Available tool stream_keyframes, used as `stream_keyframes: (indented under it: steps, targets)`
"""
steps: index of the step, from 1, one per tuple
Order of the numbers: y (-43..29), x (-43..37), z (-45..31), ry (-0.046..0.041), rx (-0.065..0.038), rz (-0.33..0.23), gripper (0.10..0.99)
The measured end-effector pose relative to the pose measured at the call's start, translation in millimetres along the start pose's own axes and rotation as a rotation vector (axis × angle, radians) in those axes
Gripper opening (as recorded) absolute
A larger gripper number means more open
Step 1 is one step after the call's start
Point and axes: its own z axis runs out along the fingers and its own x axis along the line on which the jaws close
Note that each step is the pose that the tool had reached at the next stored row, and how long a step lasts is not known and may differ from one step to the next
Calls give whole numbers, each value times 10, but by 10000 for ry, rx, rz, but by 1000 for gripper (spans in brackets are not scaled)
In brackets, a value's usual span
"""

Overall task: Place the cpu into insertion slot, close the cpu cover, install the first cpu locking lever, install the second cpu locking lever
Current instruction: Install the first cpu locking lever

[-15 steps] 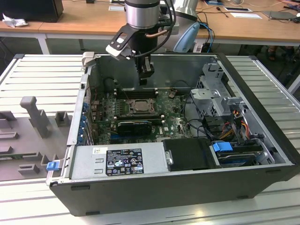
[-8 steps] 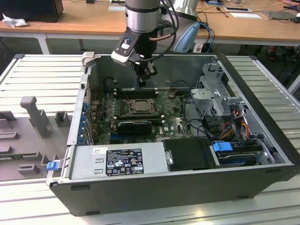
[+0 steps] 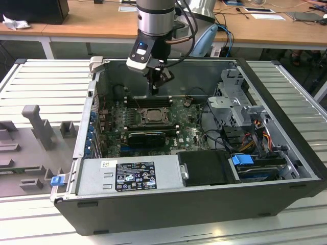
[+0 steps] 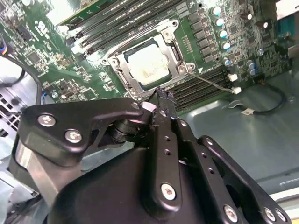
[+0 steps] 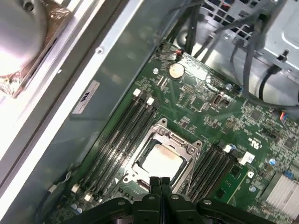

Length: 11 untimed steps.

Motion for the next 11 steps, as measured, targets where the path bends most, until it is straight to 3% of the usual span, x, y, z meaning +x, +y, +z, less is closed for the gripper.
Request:
stream_keyframes:
  steps: [11]
  targets:
    - [0, 0, 0, 69, 39, -1560, 106]
